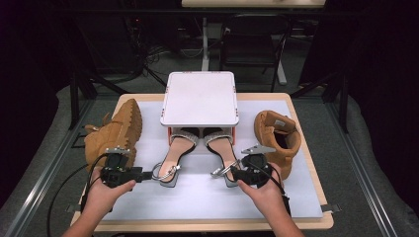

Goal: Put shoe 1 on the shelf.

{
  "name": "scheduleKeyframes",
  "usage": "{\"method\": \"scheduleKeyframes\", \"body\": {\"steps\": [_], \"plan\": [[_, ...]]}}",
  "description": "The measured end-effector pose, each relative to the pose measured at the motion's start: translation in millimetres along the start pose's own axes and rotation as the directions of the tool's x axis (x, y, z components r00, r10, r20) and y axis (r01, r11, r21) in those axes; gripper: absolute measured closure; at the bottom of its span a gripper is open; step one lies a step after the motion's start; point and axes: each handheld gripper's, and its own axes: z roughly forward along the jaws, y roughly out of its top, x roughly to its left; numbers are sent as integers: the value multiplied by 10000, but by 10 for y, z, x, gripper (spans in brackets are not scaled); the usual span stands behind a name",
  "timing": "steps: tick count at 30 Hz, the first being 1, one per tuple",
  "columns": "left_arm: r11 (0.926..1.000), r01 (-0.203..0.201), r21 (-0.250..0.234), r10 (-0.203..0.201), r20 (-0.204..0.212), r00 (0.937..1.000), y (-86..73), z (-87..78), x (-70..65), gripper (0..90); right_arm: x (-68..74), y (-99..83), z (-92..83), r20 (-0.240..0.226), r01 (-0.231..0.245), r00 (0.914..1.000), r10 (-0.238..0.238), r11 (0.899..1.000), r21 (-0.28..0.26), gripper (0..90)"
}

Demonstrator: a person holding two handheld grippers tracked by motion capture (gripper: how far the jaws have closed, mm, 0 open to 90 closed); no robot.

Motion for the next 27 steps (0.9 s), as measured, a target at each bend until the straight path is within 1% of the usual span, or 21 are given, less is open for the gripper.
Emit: {"method": "scheduleKeyframes", "body": {"steps": [2,3,4,6,7,9,11,13,14,15,19,20,21,24,25,26,27], "plan": [[10000,-42,-27,42,-37,10000,-23,9,-12,450,6,-28,-1,-7,-8,10000,8,10000,-32,449],[9999,-148,21,148,-32,9999,-61,29,-27,443,9,-77,-4,-114,-86,9999,87,10000,34,446],[9998,-174,102,174,12,9998,-76,36,-31,440,5,-99,-5,-91,-19,10000,19,10000,37,444],[9998,-184,59,184,87,9998,-107,68,-47,428,5,-140,-7,-142,-87,9999,88,9999,60,432],[9998,-161,114,159,137,9998,-116,77,-52,426,6,-160,-4,-165,-144,9998,144,9999,17,420],[9997,-209,82,208,139,9997,-143,115,-68,422,8,-200,-2,-179,-120,9998,119,9999,-58,413],[9997,-233,111,232,156,9996,-148,124,-72,421,13,-218,-5,-183,-113,9998,113,9999,-12,410],[9990,-441,94,439,203,9988,-181,179,-112,417,21,-274,0,-230,-114,9997,114,9999,-26,409],[9990,-441,94,439,203,9988,-181,179,-112,416,21,-274,0,-230,-114,9997,114,9999,-26,409],[9983,-563,149,560,212,9982,-205,211,-132,413,14,-309,5,-310,-122,9994,121,9999,-37,409],[9979,-556,327,549,208,9983,-250,295,-145,413,10,-383,43,-344,-253,9991,254,9997,37,402],[9981,-542,276,537,186,9984,-262,316,-147,413,11,-399,52,-381,-280,9989,284,9996,102,402],[9980,-555,293,547,253,9982,-267,332,-147,413,11,-415,63,-373,-248,9990,252,9996,131,401],[9980,-593,210,589,208,9980,-280,374,-159,399,8,-442,88,-370,-185,9991,191,9997,171,397],[9979,-642,120,641,144,9978,-294,423,-175,389,17,-457,110,-275,-81,9996,88,9996,267,391],[9976,-681,134,678,185,9975,-298,443,-181,388,19,-465,120,-315,11,9995,-5,9999,172,389],[9976,-671,146,668,201,9976,-300,465,-191,385,26,-473,131,-420,-116,9990,123,9998,170,384]]}}
